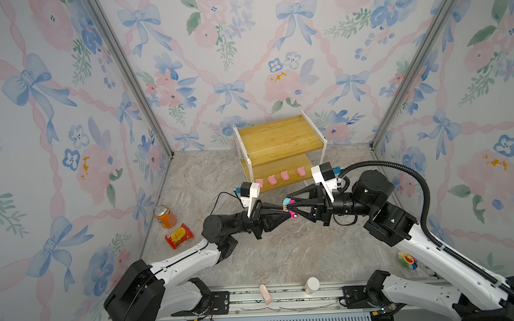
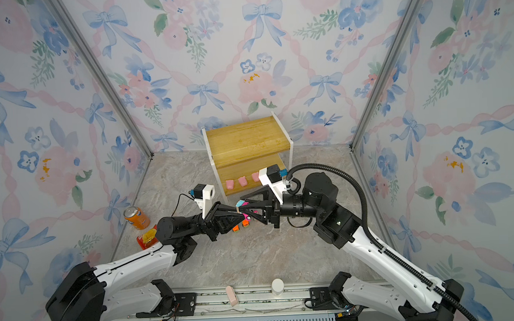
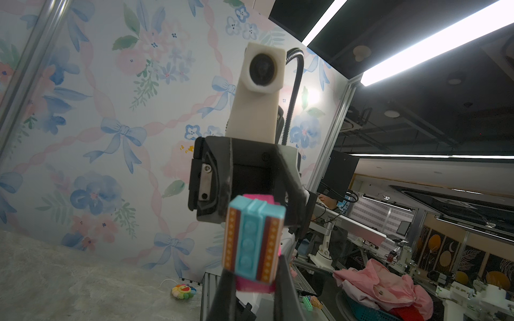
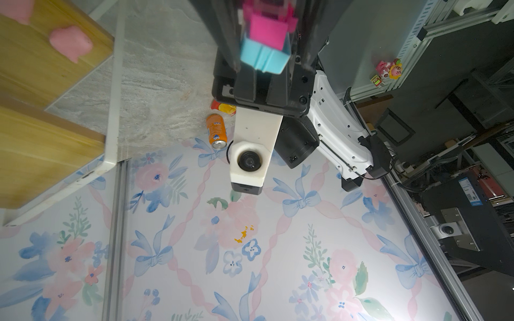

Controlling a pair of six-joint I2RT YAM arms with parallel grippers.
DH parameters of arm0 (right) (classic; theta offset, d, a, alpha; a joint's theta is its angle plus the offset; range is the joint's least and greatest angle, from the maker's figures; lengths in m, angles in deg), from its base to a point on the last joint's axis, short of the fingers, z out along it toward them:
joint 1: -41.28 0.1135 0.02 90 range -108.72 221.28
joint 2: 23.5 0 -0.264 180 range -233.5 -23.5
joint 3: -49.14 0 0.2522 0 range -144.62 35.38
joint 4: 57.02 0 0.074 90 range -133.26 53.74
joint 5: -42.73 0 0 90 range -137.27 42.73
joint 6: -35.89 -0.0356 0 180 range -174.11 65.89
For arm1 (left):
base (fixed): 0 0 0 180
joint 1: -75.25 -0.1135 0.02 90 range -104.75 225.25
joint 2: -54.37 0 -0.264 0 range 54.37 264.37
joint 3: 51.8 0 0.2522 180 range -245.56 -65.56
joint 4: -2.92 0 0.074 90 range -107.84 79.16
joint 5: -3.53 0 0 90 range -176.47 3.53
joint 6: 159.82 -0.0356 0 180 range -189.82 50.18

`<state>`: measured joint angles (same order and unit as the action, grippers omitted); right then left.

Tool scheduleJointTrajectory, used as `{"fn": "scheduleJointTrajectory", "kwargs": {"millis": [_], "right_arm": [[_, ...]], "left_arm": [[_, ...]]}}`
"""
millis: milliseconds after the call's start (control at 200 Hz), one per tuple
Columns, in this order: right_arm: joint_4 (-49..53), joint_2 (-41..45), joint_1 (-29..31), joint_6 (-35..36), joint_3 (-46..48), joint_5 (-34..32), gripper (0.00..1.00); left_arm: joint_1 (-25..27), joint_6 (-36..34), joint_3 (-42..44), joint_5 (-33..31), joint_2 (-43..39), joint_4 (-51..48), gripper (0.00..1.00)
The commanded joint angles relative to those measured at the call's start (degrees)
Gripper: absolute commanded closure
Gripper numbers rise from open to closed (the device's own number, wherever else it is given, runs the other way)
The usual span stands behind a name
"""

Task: Place and organize the plastic toys onto the shelf
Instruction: 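Close the left gripper on the truck while the right gripper opens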

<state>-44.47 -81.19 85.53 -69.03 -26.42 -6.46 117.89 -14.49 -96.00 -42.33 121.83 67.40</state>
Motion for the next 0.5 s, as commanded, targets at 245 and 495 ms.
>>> {"fn": "scheduleJointTrajectory", "kwargs": {"millis": [245,495], "right_arm": [[1.2,1.6,-0.8,2.2,0.7,-1.2,0.43],[11.5,7.2,-4.2,5.8,0.5,-13.7,0.34]], "left_arm": [[0.2,1.6,0.1,-0.8,2.1,-3.6,1.00],[0.2,-5.4,1.4,-2.5,0.5,-21.5,1.00]]}}
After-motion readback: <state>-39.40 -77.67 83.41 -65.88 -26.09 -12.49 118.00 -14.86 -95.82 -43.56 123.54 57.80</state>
